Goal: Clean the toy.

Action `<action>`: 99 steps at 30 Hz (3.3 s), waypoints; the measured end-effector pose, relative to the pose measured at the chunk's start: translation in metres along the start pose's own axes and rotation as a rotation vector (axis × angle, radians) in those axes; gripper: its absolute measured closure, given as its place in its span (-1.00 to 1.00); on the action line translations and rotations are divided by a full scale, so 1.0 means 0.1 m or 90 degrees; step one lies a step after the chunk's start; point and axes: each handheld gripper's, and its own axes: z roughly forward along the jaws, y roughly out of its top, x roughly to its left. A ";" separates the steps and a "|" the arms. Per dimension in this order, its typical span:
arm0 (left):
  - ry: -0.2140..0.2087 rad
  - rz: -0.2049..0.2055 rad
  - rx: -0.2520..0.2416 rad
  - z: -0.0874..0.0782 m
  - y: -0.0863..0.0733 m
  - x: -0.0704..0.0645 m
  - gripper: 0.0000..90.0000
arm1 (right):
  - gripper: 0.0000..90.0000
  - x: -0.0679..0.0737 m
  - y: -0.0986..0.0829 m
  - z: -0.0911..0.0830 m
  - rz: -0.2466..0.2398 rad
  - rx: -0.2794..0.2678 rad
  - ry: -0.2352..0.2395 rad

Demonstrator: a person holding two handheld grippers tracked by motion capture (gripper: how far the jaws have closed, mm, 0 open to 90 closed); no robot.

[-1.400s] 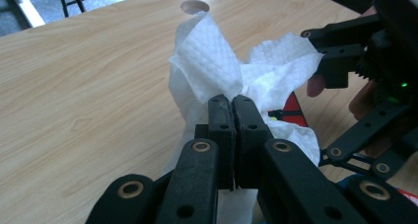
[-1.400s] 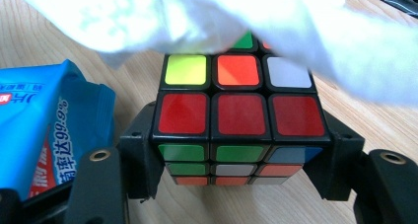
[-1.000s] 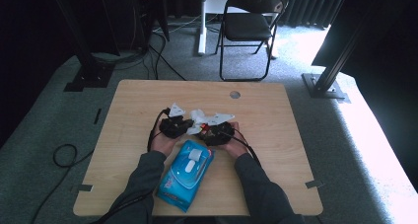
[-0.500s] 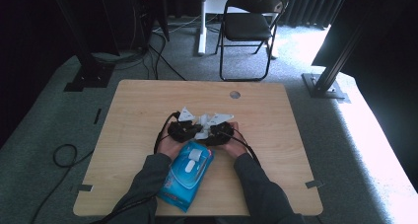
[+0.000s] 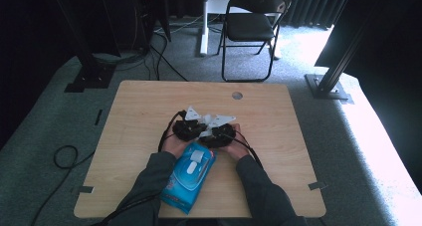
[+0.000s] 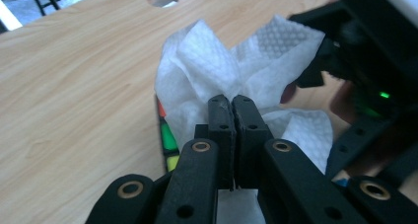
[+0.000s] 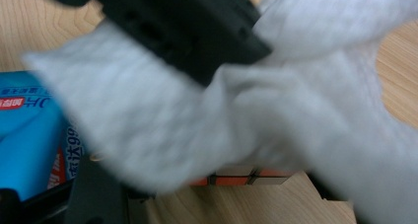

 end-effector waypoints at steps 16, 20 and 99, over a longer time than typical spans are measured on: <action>0.028 -0.055 -0.018 0.03 -0.01 0.14 0.96 | -0.24 0.01 0.00 0.00 -0.005 0.000 0.004; 0.011 -0.028 -0.016 0.05 -0.02 0.01 0.96 | -0.24 0.02 -0.01 0.00 -0.006 0.002 0.003; -0.017 -0.132 -0.031 -0.02 -0.34 0.42 0.96 | -0.24 0.05 0.08 -0.07 -0.019 -0.029 0.017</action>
